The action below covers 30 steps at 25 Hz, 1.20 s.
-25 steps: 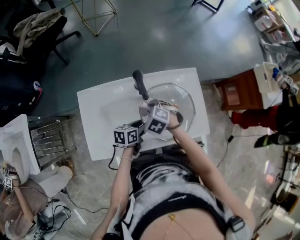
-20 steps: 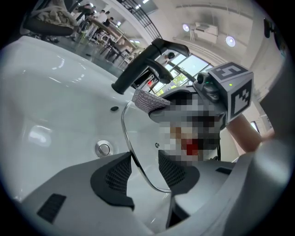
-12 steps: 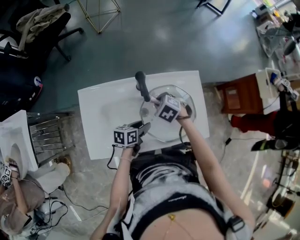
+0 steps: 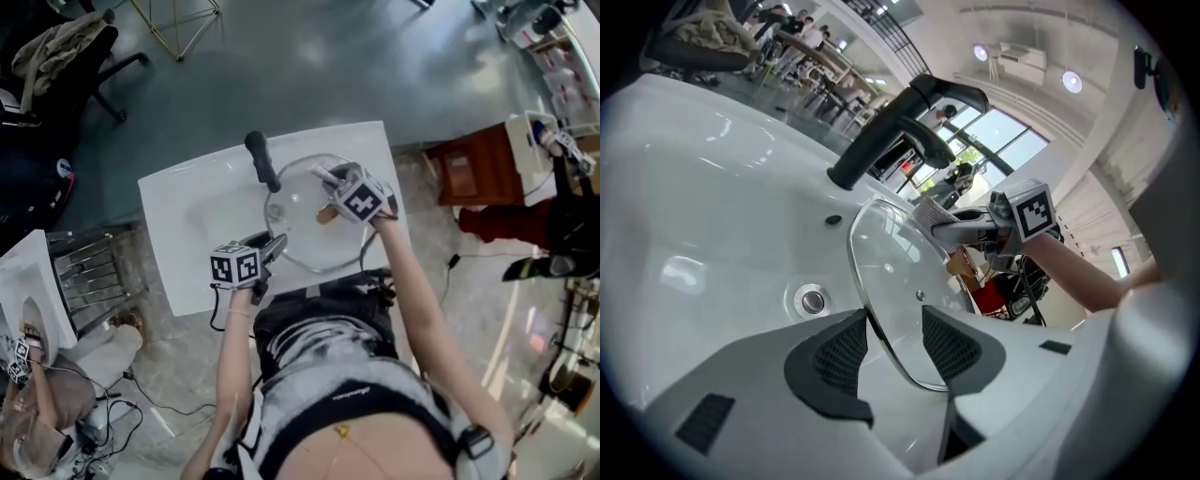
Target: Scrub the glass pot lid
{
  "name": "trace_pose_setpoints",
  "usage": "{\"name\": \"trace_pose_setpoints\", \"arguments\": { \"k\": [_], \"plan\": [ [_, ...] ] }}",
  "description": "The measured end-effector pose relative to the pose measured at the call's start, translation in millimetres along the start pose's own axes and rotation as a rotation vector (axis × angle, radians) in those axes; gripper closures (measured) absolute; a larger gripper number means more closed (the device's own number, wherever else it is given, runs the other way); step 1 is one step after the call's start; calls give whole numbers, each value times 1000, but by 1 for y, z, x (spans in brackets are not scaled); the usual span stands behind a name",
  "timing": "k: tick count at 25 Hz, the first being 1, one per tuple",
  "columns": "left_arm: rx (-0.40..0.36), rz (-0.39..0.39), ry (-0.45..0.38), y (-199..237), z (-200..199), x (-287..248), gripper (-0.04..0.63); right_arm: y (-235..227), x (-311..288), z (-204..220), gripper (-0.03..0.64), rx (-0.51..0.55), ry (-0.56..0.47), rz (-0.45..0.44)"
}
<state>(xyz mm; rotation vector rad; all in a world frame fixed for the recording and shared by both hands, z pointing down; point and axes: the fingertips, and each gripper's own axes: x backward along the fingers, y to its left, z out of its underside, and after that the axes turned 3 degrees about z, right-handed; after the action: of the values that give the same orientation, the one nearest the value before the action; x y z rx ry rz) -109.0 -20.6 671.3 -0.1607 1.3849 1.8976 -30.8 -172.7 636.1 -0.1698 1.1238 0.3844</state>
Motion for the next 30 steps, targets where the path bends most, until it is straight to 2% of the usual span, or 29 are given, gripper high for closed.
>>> {"name": "trace_pose_setpoints", "arguments": {
  "k": [4, 10, 20, 30],
  "plan": [
    [4, -13, 0, 0, 0, 0, 417, -19, 11, 20, 522, -59, -10, 21],
    [8, -31, -7, 0, 0, -1, 416, -20, 23, 47, 522, -152, -56, -14],
    [20, -43, -31, 0, 0, 0, 417, 14, 45, 62, 522, -142, -100, -36],
    [19, -50, -41, 0, 0, 1, 416, 21, 51, 67, 522, -185, -139, -43]
  ]
}}
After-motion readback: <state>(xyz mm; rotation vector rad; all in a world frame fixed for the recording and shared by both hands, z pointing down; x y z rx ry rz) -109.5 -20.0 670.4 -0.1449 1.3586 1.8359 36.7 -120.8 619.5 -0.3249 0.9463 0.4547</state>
